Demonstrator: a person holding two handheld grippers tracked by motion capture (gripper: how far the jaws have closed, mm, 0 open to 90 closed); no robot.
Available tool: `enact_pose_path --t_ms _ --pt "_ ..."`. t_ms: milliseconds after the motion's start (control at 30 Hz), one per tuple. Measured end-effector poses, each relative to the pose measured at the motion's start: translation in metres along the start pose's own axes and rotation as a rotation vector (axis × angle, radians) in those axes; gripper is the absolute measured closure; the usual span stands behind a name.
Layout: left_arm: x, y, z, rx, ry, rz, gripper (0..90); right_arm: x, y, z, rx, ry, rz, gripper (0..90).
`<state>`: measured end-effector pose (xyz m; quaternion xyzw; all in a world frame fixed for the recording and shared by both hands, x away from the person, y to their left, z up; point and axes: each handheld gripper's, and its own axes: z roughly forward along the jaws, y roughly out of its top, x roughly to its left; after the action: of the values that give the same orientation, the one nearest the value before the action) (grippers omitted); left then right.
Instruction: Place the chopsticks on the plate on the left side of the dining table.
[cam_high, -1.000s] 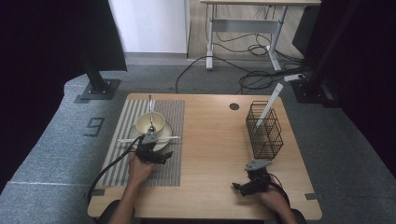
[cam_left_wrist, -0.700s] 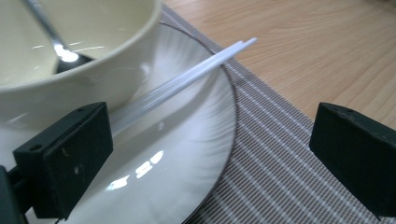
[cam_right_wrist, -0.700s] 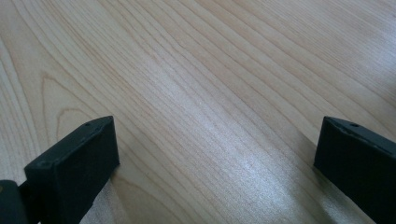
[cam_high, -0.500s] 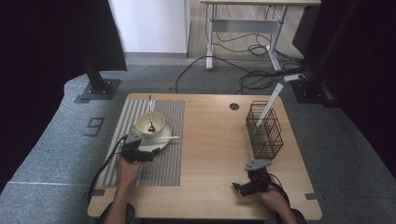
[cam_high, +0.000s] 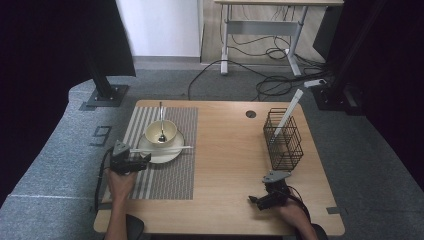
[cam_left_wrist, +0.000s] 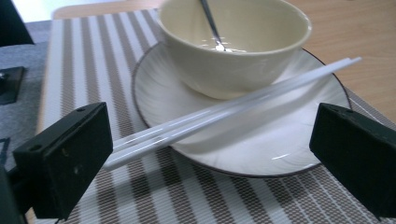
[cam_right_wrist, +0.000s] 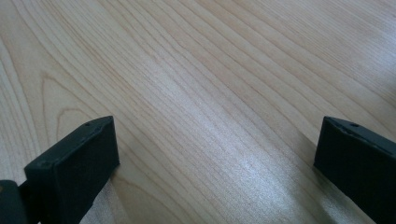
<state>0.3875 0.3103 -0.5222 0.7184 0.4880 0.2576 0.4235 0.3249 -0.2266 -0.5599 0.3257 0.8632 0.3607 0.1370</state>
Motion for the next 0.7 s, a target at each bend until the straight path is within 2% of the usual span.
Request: enact_pose_path --t_ms 233,467,700 --pt "0.011 -0.007 0.002 0.021 0.045 -0.014 0.0 0.0 0.0 0.0 0.001 0.001 0.0 0.0" --pt "0.022 -0.012 0.009 0.052 0.048 -0.036 0.0 0.0 0.0 0.0 0.001 0.0 0.0 0.0" --pt "0.028 -0.015 0.014 0.069 0.018 -0.058 0.0 0.0 0.0 0.0 0.001 0.0 0.0 0.0"
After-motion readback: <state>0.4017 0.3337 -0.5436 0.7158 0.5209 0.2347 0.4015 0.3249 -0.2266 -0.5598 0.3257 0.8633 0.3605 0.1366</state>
